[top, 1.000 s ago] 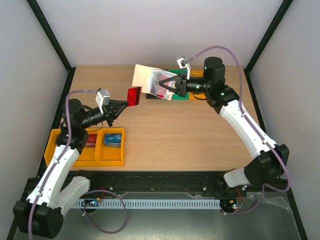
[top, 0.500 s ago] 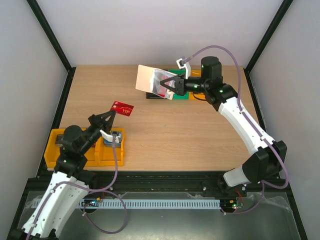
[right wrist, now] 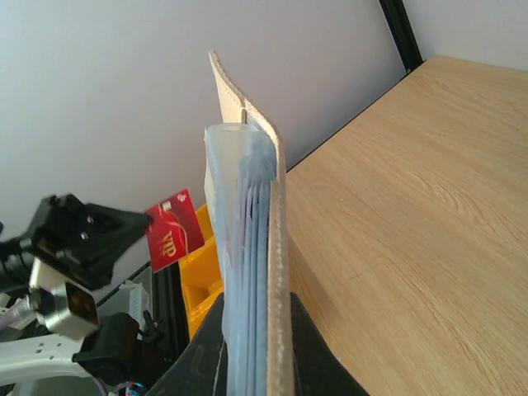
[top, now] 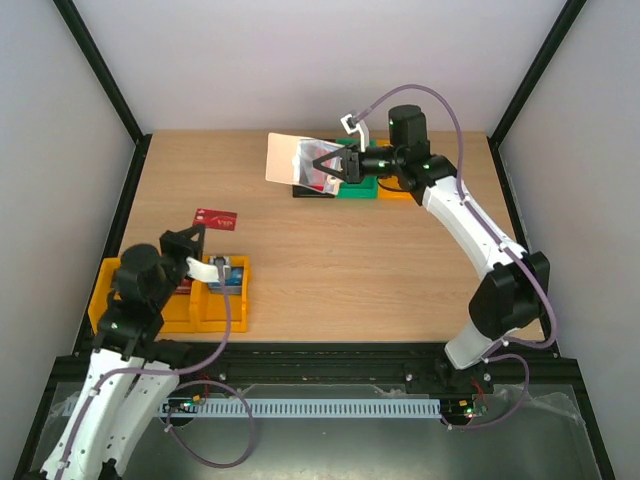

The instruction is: Take the credit cards out of the card holder

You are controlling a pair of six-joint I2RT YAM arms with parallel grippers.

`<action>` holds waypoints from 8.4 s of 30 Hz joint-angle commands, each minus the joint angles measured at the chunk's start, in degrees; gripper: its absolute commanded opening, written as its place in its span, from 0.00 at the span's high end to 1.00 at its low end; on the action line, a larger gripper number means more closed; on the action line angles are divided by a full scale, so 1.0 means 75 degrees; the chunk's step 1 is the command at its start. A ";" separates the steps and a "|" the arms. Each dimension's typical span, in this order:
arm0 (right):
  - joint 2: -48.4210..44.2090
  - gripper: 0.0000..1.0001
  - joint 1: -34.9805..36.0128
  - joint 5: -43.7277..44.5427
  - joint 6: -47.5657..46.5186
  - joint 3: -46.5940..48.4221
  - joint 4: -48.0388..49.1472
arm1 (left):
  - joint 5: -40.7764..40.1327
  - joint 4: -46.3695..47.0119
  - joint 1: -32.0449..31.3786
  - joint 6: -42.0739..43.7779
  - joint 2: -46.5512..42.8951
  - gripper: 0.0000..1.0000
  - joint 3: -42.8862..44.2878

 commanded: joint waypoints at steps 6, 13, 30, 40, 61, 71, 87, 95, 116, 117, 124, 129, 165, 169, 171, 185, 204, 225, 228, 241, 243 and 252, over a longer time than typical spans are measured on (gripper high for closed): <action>0.0813 0.98 -0.0359 -0.1213 0.0840 0.0609 0.1291 | 0.0815 -0.5605 0.3804 -0.0526 0.2114 0.98 0.2633; 0.0813 0.98 -0.0574 -0.1576 0.1574 0.0289 0.2213 | 0.2803 -0.7536 0.8679 0.4898 0.4250 0.98 0.3859; 0.0424 0.98 -0.0642 -0.1385 0.0737 -0.0040 0.1499 | 0.3603 -0.5097 0.6795 0.4786 0.4339 0.98 0.2171; 0.0364 0.98 -0.0664 -0.1306 0.0190 -0.0060 0.0904 | 0.3234 -0.4735 0.6601 0.5661 0.4798 0.98 0.1908; 0.0602 0.98 -0.0723 -0.1303 0.0062 0.0197 0.0577 | 0.3046 -0.3818 0.6530 0.6361 0.5017 0.98 0.1023; 0.0706 0.98 -0.0723 -0.1361 -0.0004 0.0333 0.0402 | 0.3212 -0.2988 0.6530 0.6457 0.4922 0.98 0.0469; 0.0770 0.98 -0.0723 -0.1400 -0.0102 0.0455 0.0268 | 0.2765 -0.4090 0.6588 0.6760 0.4813 0.73 0.0731; 0.0720 0.98 -0.0718 -0.1405 -0.0140 0.0460 0.0204 | 0.2896 -0.4279 0.6583 0.6349 0.4778 0.49 0.0958; 0.0114 0.98 0.0040 -0.0813 -0.0060 -0.0070 0.0305 | 0.5502 0.0331 0.0407 -1.3162 0.4208 0.02 0.3586; 0.0137 0.98 0.0156 -0.0900 -0.0010 -0.0108 0.0382 | 0.5562 0.0542 0.0188 -1.3435 0.4236 0.01 0.3534; 0.0068 0.98 0.0578 -0.1795 -0.0466 0.0002 0.0087 | 0.5143 0.0922 0.0147 -1.4409 0.4621 0.00 0.3579; -0.0010 0.98 0.0694 -0.2346 -0.0298 -0.0136 0.0329 | 0.5353 0.1230 0.0266 -1.4868 0.4492 0.00 0.3263; -0.0096 0.98 0.1158 -0.1915 0.1230 -0.0091 0.2235 | 0.5612 0.2836 -0.0571 -1.5368 0.4915 0.53 0.3132; -0.0117 0.98 0.1291 -0.1981 0.1408 -0.0087 0.2496 | 0.5631 0.2950 -0.0594 -1.5378 0.5004 0.81 0.3250; -0.0182 0.97 0.1292 -0.2091 0.1399 -0.0132 0.2519 | 0.5662 0.2987 -0.0595 -1.5344 0.4949 0.97 0.3236; -0.0571 0.58 0.0483 -0.2549 0.1372 -0.0632 0.2270 | 0.6000 0.2979 -0.0537 -1.5127 0.4459 0.98 0.2964; -0.0669 0.80 0.0727 -0.2227 0.1352 -0.0721 0.2329 | 0.6927 0.3224 -0.0536 -1.5067 0.4432 0.98 0.3082; -0.0797 0.98 0.1605 0.1537 0.0069 0.0320 0.0059 | 0.3141 0.2176 -0.0936 -1.3566 0.4662 0.01 0.3263; -0.0809 0.98 0.1614 0.0920 0.0031 0.0309 0.0050 | 0.2422 0.2047 -0.0935 -1.3408 0.4731 0.03 0.3356; -0.0848 0.98 0.1484 -0.0708 -0.0321 0.0400 -0.0187 | 0.2526 0.1920 -0.0085 -1.3746 0.4556 0.27 0.3355; -0.0857 0.98 0.1407 -0.0960 -0.0291 0.0375 -0.0153 | 0.2953 0.1969 0.0022 -1.3879 0.4507 0.36 0.3326; -0.0818 0.98 0.1128 -0.1095 0.0181 0.0330 0.0332 | 0.3817 0.2173 0.0240 -1.4495 0.4297 0.57 0.3110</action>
